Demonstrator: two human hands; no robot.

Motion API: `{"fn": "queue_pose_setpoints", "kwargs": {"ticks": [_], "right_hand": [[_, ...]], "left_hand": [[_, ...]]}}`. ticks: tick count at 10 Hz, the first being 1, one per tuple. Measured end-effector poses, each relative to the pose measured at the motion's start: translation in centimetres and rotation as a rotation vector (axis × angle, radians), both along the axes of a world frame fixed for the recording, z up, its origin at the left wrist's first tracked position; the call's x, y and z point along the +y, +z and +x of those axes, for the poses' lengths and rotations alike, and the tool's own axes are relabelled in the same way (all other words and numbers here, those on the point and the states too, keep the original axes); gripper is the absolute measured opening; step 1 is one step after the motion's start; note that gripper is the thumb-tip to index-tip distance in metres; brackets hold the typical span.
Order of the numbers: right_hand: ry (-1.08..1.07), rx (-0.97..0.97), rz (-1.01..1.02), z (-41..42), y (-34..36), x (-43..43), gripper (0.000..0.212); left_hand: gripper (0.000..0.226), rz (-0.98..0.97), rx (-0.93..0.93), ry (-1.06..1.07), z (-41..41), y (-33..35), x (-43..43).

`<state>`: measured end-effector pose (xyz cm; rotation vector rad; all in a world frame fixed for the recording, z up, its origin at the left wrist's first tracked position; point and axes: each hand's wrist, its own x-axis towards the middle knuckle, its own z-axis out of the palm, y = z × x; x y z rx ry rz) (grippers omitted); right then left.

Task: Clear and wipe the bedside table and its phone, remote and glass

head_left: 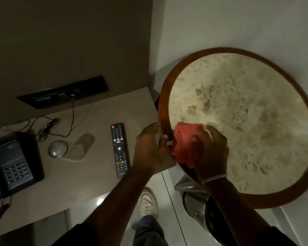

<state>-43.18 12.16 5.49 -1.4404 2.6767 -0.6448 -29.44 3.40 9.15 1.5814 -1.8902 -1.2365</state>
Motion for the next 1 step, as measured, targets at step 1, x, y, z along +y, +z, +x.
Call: {"fn": "queue_pose_setpoints", "kwargs": {"ticks": [1], "right_hand": [[0.191, 0.03, -0.088, 2.54, 2.48, -1.04, 0.037]], "left_hand": [[0.042, -0.131, -0.023, 0.094, 2.12, 2.18, -0.71]]}}
